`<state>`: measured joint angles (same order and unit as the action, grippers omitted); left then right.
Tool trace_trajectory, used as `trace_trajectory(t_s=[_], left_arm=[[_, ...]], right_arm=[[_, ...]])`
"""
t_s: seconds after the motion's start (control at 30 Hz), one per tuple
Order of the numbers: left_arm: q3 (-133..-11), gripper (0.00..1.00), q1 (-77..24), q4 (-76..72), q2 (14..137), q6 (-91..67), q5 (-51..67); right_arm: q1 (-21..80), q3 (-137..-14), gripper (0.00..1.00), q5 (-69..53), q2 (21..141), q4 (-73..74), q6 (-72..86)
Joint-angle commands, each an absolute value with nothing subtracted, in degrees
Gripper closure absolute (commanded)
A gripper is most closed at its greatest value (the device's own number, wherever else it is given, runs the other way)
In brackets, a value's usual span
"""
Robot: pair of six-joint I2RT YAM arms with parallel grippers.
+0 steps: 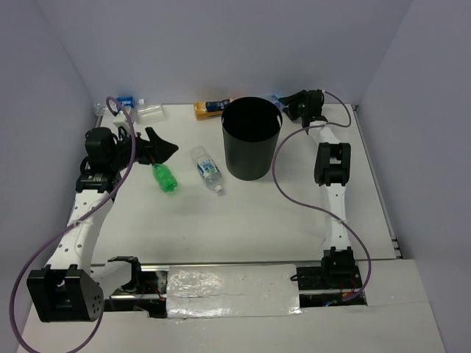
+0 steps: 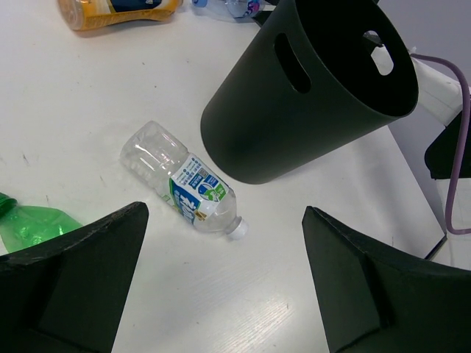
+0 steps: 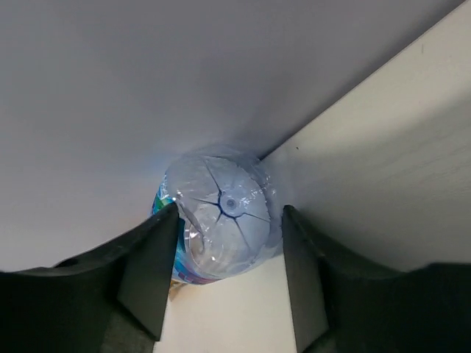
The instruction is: Put the plastic bottles in the bin
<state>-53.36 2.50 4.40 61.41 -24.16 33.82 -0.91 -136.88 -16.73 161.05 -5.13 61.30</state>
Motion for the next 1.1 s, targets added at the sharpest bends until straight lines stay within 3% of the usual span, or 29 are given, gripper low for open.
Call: trace_trajectory(t_s=[0.0,0.07,0.47,0.67,0.8,0.97,1.07], left_arm=[[-54.9,0.01,3.0,1.7,61.7,-23.7,35.4],[-55.0,0.01,3.0,1.8,62.0,-23.7,35.5],[-54.5,0.0,3.0,0.5,61.1,-25.5,37.6],[-54.1,0.01,2.9,-1.3,61.3,-27.3,39.3],[-54.2,0.0,2.5,-1.1,61.7,-27.9,39.4],[-54.1,0.0,1.8,-1.6,61.6,-28.7,39.8],[-54.1,0.01,1.3,-1.5,61.7,-28.8,39.6]], right_arm=[[-0.4,-138.8,0.51,-17.3,162.4,-9.4,62.6],[-1.0,-138.3,0.63,-21.9,161.4,-11.4,62.7],[-9.4,-104.8,0.76,-28.6,133.4,-25.5,55.3],[-10.3,-84.8,0.78,-30.1,113.5,-35.0,45.7],[-9.4,-75.1,0.79,-24.6,97.7,-37.6,36.8],[-6.2,-66.7,0.8,-16.5,84.3,-40.2,27.8],[-4.7,-65.9,0.8,-17.6,77.9,-40.2,24.1]])
